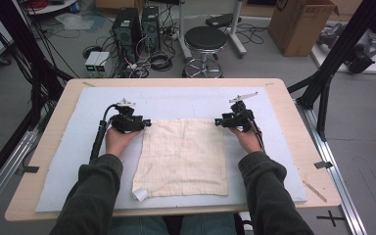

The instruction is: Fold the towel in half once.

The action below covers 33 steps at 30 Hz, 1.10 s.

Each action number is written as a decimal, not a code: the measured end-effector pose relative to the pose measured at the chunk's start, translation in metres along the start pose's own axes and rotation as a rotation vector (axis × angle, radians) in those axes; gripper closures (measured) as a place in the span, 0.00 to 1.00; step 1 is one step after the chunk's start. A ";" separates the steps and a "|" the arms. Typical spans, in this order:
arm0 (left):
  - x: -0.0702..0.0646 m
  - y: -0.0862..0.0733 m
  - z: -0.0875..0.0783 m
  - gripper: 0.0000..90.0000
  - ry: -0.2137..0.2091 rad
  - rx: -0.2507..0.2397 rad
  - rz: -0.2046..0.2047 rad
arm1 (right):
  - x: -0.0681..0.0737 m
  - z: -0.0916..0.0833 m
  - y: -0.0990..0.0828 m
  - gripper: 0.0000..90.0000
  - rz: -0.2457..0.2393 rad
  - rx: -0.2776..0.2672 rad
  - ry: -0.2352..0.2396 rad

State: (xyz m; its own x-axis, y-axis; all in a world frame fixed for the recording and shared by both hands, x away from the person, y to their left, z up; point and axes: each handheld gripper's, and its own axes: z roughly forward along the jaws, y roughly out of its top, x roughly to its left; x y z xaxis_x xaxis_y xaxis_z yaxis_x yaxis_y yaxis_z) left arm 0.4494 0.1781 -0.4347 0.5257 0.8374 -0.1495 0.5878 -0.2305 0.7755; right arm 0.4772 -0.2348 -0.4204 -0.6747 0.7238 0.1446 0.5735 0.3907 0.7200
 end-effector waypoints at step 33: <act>0.011 0.008 -0.006 0.98 0.076 -0.054 -0.003 | 0.002 0.022 0.027 0.95 -0.025 0.065 -0.010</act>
State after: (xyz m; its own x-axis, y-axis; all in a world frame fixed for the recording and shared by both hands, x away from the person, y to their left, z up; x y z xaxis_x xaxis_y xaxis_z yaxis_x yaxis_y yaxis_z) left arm 0.4562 0.1889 -0.4265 0.4745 0.8738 -0.1064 0.5539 -0.2024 0.8076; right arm 0.5018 -0.2099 -0.4157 -0.6843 0.7193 0.1201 0.5858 0.4441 0.6779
